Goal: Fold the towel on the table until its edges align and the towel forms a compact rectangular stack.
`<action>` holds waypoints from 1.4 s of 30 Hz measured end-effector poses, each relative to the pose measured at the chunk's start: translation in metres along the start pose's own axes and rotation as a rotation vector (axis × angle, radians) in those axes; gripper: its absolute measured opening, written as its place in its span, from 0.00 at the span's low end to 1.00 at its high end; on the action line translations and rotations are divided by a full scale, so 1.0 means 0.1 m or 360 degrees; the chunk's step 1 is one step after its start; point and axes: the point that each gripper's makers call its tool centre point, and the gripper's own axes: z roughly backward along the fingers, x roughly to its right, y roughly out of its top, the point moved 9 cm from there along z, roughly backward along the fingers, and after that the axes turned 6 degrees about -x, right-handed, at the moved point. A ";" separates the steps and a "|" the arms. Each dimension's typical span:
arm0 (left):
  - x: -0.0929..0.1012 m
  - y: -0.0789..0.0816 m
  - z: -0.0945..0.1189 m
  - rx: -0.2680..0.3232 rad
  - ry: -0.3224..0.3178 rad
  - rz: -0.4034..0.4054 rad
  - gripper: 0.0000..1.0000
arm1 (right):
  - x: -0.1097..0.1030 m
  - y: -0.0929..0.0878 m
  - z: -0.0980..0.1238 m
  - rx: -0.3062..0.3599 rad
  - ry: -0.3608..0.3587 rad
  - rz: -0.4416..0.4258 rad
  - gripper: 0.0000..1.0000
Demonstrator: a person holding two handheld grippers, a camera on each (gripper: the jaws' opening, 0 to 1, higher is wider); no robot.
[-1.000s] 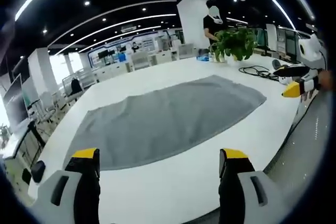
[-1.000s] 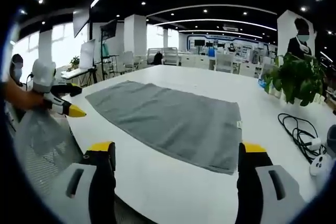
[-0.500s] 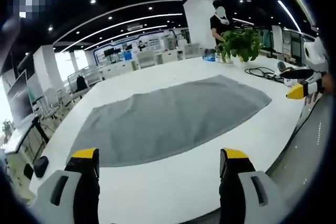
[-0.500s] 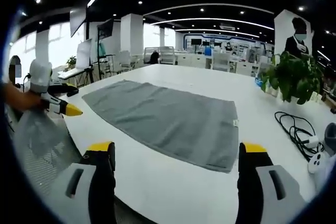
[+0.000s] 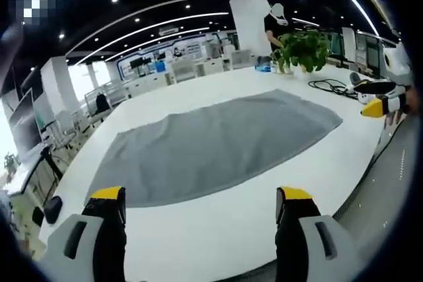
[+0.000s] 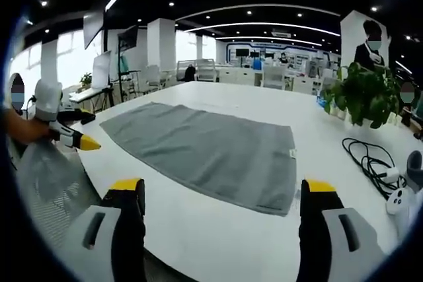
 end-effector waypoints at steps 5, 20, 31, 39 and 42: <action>0.00 0.00 0.00 -0.0007 0.0004 -0.0005 0.96 | 0.00 -0.01 -0.01 -0.0014 0.0006 -0.0003 0.99; 0.02 -0.02 -0.02 -0.0042 0.0001 -0.0051 0.95 | 0.02 -0.01 -0.01 -0.0014 0.0008 -0.0021 0.99; 0.00 0.00 -0.02 -0.0025 0.0012 -0.0040 0.95 | 0.02 -0.02 -0.03 -0.0026 0.0015 -0.0004 0.98; -0.01 0.01 -0.02 -0.0008 0.0007 -0.0031 0.95 | 0.03 -0.01 -0.03 -0.0031 -0.0017 0.0015 0.99; -0.01 0.01 -0.03 -0.0008 0.0008 -0.0044 0.94 | 0.05 -0.01 -0.02 -0.0031 -0.0049 0.0008 0.99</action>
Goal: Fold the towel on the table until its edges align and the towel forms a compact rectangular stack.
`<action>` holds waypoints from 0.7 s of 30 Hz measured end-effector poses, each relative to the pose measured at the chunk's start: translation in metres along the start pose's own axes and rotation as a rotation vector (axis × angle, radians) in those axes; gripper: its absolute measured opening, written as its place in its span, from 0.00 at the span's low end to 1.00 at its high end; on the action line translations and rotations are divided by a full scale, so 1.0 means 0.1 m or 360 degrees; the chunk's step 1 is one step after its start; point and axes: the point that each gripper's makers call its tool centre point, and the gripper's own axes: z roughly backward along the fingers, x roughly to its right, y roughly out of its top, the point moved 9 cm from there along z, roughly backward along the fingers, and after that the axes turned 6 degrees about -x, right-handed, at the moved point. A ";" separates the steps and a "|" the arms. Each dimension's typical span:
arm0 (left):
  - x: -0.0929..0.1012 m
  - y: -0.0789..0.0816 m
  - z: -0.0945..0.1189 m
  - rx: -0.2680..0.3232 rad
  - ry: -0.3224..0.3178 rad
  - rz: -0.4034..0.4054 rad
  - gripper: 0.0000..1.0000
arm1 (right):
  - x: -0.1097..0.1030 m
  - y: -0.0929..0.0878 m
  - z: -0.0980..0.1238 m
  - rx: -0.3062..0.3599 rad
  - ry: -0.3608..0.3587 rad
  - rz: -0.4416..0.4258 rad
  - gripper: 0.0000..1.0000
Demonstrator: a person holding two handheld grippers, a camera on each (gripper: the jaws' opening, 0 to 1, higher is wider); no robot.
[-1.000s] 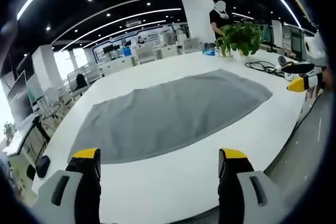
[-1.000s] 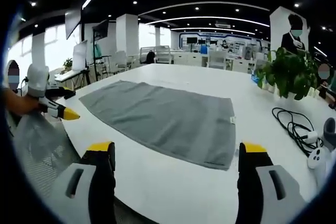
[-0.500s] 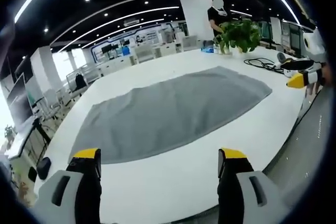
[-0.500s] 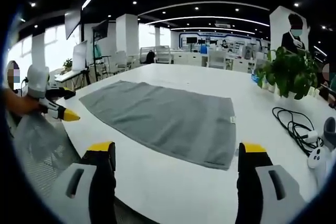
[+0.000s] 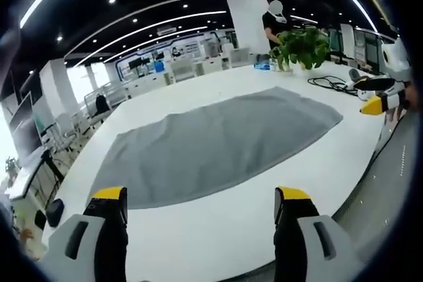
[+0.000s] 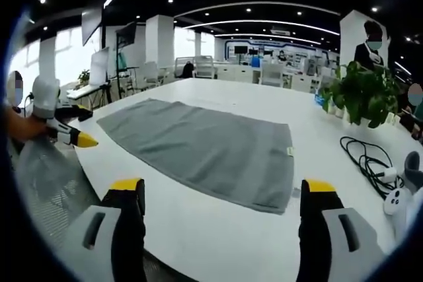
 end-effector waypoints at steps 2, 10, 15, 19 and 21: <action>-0.01 0.01 0.00 0.0015 -0.0007 0.0015 0.94 | 0.01 0.01 0.01 0.0003 -0.0021 -0.0005 0.99; 0.01 0.01 0.00 0.0018 -0.0034 0.0001 0.93 | 0.02 0.00 0.04 -0.0004 -0.0051 -0.0017 0.98; 0.03 0.00 0.00 0.0020 -0.0072 0.0006 0.92 | -0.02 -0.02 0.03 -0.0050 -0.0022 0.0014 0.98; 0.02 0.02 0.00 0.0043 -0.0085 0.0025 0.92 | 0.00 -0.02 0.03 -0.0052 -0.0035 0.0004 0.98; 0.03 0.02 0.00 0.0047 -0.0088 0.0032 0.92 | 0.00 -0.03 0.03 -0.0048 -0.0033 -0.0002 0.97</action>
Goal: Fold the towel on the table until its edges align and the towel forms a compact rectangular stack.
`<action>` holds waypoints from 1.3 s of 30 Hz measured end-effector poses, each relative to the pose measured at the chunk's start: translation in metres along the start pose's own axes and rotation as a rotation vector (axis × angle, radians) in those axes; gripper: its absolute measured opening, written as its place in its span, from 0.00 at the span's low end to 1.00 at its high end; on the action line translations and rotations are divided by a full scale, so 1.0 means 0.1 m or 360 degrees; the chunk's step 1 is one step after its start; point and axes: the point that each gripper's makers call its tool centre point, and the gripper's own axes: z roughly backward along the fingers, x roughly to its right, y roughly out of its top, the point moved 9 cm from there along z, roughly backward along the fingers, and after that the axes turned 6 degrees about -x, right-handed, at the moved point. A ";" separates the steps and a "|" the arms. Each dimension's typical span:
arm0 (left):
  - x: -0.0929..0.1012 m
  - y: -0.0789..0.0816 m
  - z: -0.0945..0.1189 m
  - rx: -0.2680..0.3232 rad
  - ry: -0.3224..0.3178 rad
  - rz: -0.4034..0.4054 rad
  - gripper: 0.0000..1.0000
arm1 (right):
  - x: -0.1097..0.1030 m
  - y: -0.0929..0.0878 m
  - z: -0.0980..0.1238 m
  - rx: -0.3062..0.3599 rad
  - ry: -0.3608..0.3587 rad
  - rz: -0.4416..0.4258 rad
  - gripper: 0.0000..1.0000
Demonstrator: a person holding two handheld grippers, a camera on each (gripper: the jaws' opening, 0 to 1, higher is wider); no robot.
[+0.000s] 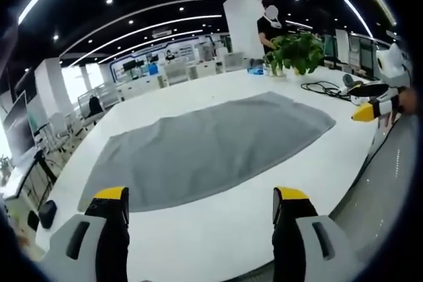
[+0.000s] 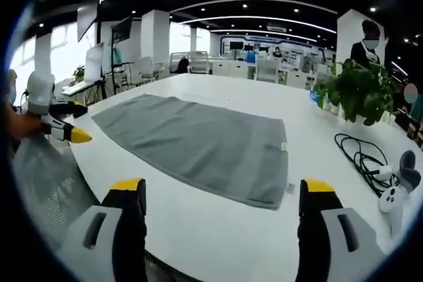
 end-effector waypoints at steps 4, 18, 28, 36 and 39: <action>0.00 0.00 0.01 -0.0003 -0.0001 0.0001 0.92 | 0.00 -0.01 0.01 -0.0011 0.0005 -0.0024 0.97; -0.02 0.00 0.01 -0.0002 0.0039 -0.0010 0.94 | -0.11 -0.02 -0.05 -0.0076 0.0125 0.0049 0.97; -0.01 0.00 0.02 -0.0027 0.0063 -0.0027 0.94 | -0.08 -0.03 -0.05 -0.0055 0.0150 -0.0014 0.98; -0.01 0.03 0.01 -0.0029 0.0037 -0.0020 0.95 | -0.01 0.03 -0.01 -0.0032 0.0125 -0.0086 0.94; -0.01 0.07 0.01 -0.0019 0.0029 -0.0033 0.95 | 0.06 0.05 -0.01 -0.0018 0.0103 -0.0124 0.93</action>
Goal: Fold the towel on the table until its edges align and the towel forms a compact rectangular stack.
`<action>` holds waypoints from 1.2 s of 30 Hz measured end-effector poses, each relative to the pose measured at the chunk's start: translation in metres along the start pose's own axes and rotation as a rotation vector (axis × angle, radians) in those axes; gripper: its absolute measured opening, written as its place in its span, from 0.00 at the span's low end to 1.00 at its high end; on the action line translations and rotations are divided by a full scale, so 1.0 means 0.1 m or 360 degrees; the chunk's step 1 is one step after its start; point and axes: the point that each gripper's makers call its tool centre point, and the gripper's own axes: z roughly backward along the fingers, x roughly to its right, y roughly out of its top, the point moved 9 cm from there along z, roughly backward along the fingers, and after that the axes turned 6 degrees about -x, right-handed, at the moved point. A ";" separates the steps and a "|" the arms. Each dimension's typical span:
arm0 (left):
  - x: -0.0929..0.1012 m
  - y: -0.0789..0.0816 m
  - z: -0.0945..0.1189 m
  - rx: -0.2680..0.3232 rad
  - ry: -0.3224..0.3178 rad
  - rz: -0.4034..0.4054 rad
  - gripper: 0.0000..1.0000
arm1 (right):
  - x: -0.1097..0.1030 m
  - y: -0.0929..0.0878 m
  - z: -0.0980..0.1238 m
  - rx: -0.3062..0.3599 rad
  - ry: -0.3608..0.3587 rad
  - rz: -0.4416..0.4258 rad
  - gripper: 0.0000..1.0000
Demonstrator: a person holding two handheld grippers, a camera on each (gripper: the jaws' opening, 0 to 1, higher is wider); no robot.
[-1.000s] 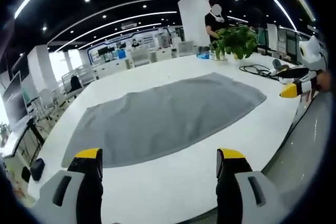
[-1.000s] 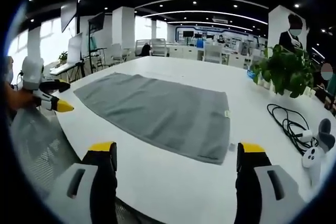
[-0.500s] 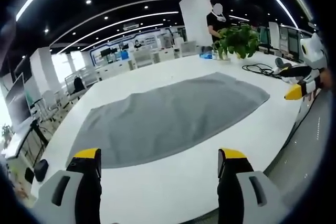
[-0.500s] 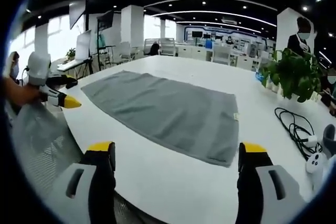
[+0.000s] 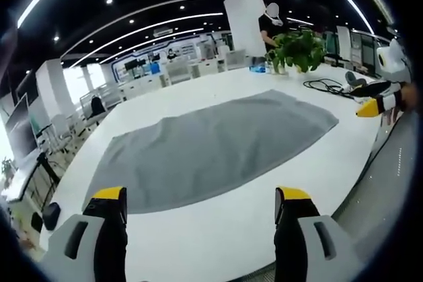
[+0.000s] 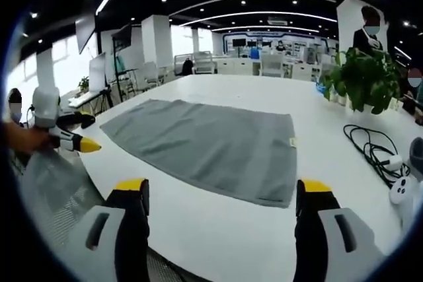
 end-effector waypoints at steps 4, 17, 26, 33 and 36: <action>0.04 0.07 -0.02 0.0016 -0.0056 -0.0050 0.94 | 0.11 0.08 0.00 -0.0006 -0.0016 -0.0030 0.92; 0.38 0.61 -0.06 0.0149 -0.0365 -0.0134 0.92 | 0.46 0.47 0.05 -0.0006 -0.0002 0.0095 0.87; 0.67 0.91 -0.19 0.0158 -0.0485 -0.0182 0.92 | 0.74 0.79 0.06 0.0012 0.0066 0.0155 0.83; 1.03 1.04 -0.34 0.0156 -0.0516 -0.0232 0.92 | 1.02 1.00 0.02 0.0038 0.0144 0.0254 0.83; 1.15 1.05 -0.41 0.0118 -0.0526 -0.0233 0.92 | 1.18 1.02 -0.05 0.0005 0.0166 0.0286 0.82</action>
